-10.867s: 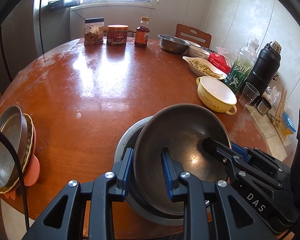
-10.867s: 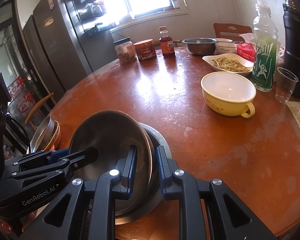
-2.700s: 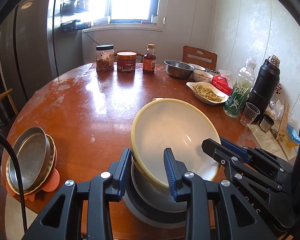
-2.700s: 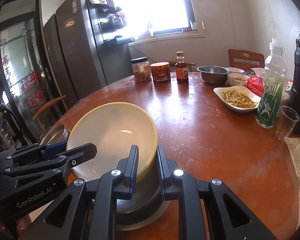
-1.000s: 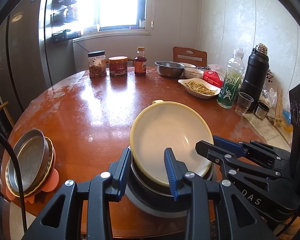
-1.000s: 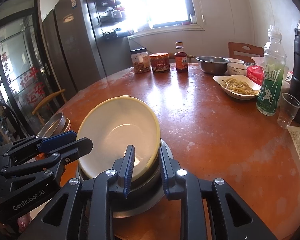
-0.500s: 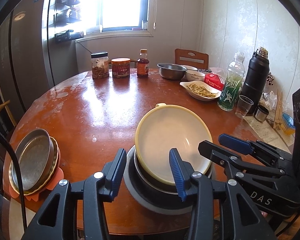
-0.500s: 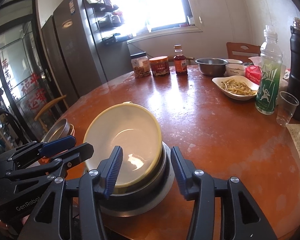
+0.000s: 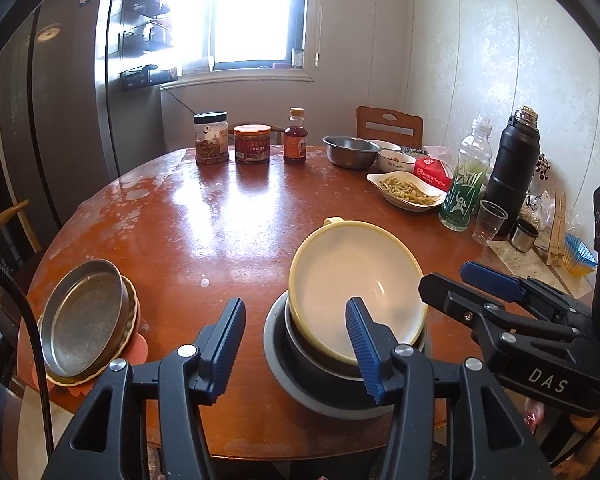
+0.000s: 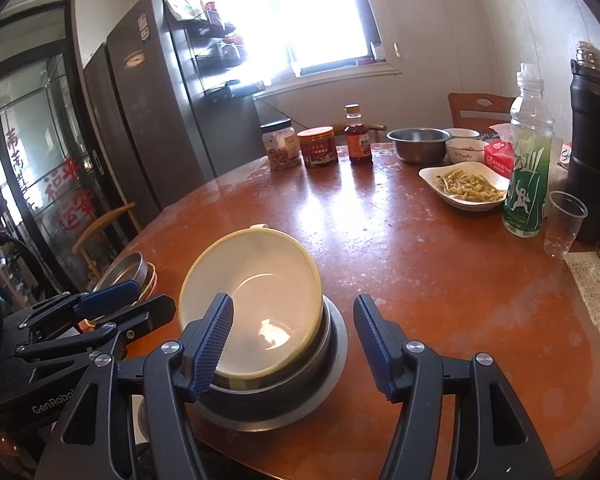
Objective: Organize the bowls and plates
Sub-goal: 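Move both grippers to the steel basin rim and grasp it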
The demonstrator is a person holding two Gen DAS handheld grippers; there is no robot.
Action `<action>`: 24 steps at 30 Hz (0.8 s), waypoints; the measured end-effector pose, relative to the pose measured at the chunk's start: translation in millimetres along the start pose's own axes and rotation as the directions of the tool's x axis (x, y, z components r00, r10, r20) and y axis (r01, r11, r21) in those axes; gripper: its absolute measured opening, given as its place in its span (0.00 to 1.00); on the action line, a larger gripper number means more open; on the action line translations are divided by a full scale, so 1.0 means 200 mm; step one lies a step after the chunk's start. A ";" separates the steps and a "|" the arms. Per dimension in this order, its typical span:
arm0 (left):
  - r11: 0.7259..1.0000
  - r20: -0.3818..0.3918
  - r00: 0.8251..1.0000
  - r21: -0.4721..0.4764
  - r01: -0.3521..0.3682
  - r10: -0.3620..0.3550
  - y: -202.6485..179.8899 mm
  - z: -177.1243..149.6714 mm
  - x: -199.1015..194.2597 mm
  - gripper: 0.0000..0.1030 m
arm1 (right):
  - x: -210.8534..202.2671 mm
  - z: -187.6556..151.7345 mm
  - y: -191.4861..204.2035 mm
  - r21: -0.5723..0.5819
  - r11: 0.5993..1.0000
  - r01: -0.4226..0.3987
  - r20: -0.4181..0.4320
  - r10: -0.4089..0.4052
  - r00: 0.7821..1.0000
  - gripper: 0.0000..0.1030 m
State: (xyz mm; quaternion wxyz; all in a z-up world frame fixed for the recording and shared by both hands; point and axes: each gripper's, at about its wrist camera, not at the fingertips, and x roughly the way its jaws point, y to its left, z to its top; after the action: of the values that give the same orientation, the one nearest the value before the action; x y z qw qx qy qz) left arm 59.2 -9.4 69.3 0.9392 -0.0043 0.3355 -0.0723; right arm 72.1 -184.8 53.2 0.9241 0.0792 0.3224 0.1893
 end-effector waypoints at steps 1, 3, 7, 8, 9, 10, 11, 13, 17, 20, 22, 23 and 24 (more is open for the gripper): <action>1.000 0.000 1.000 -0.002 -0.001 0.001 0.01 0.00 -0.01 0.55 | 0.00 0.00 0.00 0.001 1.000 0.000 0.002 0.000 1.000 0.68; 1.000 0.002 1.000 -0.008 -0.005 0.005 0.02 0.00 -0.01 0.61 | 0.00 0.01 0.00 0.003 1.000 -0.004 0.002 0.004 1.000 0.68; 1.000 -0.015 1.000 -0.019 -0.013 0.013 0.04 -0.01 -0.01 0.64 | 0.00 0.00 0.01 0.011 1.000 -0.011 -0.007 0.011 1.000 0.70; 1.000 -0.020 1.000 -0.021 -0.013 0.012 0.05 -0.01 0.00 0.64 | 0.01 0.00 0.01 0.010 1.000 -0.010 -0.012 0.010 1.000 0.71; 1.000 -0.029 0.999 -0.024 -0.014 0.013 0.06 -0.02 0.01 0.64 | 0.01 0.00 0.01 0.012 1.000 -0.009 -0.018 0.009 1.000 0.71; 0.999 -0.039 0.999 -0.029 -0.013 0.011 0.07 -0.02 0.02 0.64 | 0.02 -0.01 0.00 0.016 1.000 -0.010 -0.025 0.010 1.000 0.71; 0.999 -0.048 0.999 -0.035 -0.009 0.007 0.08 -0.03 0.02 0.64 | 0.03 -0.01 0.00 0.021 1.000 -0.015 -0.031 0.015 0.999 0.71; 0.999 -0.065 0.998 -0.049 0.004 -0.007 0.10 -0.04 0.04 0.65 | 0.04 -0.02 -0.02 0.034 0.999 -0.020 -0.043 0.022 0.999 0.72; 0.996 -0.088 0.995 -0.080 0.030 -0.037 0.13 -0.06 0.08 0.65 | 0.07 -0.05 -0.04 0.053 0.999 -0.014 -0.067 0.017 0.998 0.72; 0.993 -0.102 0.992 -0.100 0.060 -0.071 0.14 -0.07 0.11 0.65 | 0.10 -0.06 -0.07 0.086 0.996 -0.020 -0.084 0.027 0.996 0.72; 0.989 -0.109 0.989 -0.116 0.086 -0.099 0.14 -0.07 0.13 0.65 | 0.11 -0.07 -0.08 0.109 0.994 -0.021 -0.098 0.032 0.995 0.73; 0.987 -0.114 0.987 -0.127 0.101 -0.116 0.14 -0.07 0.14 0.65 | 0.12 -0.07 -0.09 0.118 0.993 -0.021 -0.104 0.033 0.994 0.73; 0.984 -0.120 0.984 -0.137 0.117 -0.133 0.14 -0.07 0.16 0.65 | 0.13 -0.08 -0.10 0.124 0.992 -0.019 -0.107 0.033 0.994 0.73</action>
State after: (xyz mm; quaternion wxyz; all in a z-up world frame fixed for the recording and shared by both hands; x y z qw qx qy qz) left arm 78.1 14.5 35.8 0.9070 -0.0815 0.3985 -0.1095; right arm 87.0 -191.8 21.3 0.8960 0.1294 0.3823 0.1852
